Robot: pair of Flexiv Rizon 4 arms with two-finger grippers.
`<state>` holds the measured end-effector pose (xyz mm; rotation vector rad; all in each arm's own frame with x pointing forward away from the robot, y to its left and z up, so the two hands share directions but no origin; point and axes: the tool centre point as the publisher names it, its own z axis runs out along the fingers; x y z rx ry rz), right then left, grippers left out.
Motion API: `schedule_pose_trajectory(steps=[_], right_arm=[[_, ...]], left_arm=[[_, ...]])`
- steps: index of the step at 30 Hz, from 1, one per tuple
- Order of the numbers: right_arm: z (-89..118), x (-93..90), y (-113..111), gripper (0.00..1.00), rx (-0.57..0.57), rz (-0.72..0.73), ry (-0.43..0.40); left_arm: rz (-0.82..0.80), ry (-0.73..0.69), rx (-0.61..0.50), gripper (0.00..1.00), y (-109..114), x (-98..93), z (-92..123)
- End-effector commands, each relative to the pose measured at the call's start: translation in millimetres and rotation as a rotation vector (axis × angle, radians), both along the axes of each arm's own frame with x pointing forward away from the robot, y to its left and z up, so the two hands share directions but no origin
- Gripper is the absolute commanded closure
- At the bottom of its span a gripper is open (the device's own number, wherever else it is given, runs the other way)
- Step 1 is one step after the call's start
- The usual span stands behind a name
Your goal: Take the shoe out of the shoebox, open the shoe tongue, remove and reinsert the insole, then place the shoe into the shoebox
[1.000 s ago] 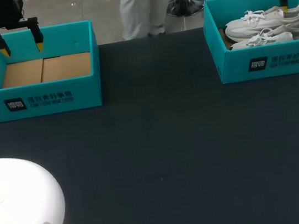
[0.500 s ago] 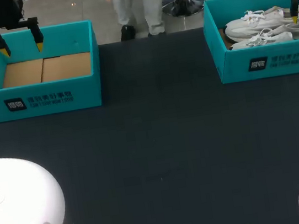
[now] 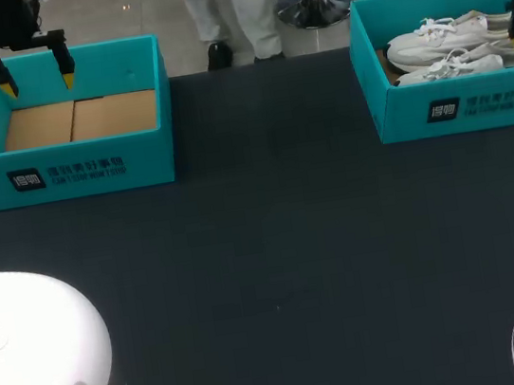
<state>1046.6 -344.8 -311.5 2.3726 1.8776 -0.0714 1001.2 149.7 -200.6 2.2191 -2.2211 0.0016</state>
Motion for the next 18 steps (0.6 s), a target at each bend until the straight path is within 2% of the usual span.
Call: schedule_pose_trajectory(steps=[1,7,11,18], right_arm=[[-7,7.4,-1,0.18,0.002,0.005,0.014],[-13,9.1,-4,0.18,-0.002,0.025,0.030],[-19,8.5,-8,0.23,0.008,0.021,0.038],[-26,6.6,-12,0.22,0.015,0.018,0.046]], left_arm=[[0.000,0.000,0.001,0.00,0,-0.4,0],[0.000,0.000,0.001,0.00,0,-0.4,0],[0.000,0.000,0.001,0.00,0,-0.4,0],[0.000,0.000,0.001,0.00,0,-0.4,0]])
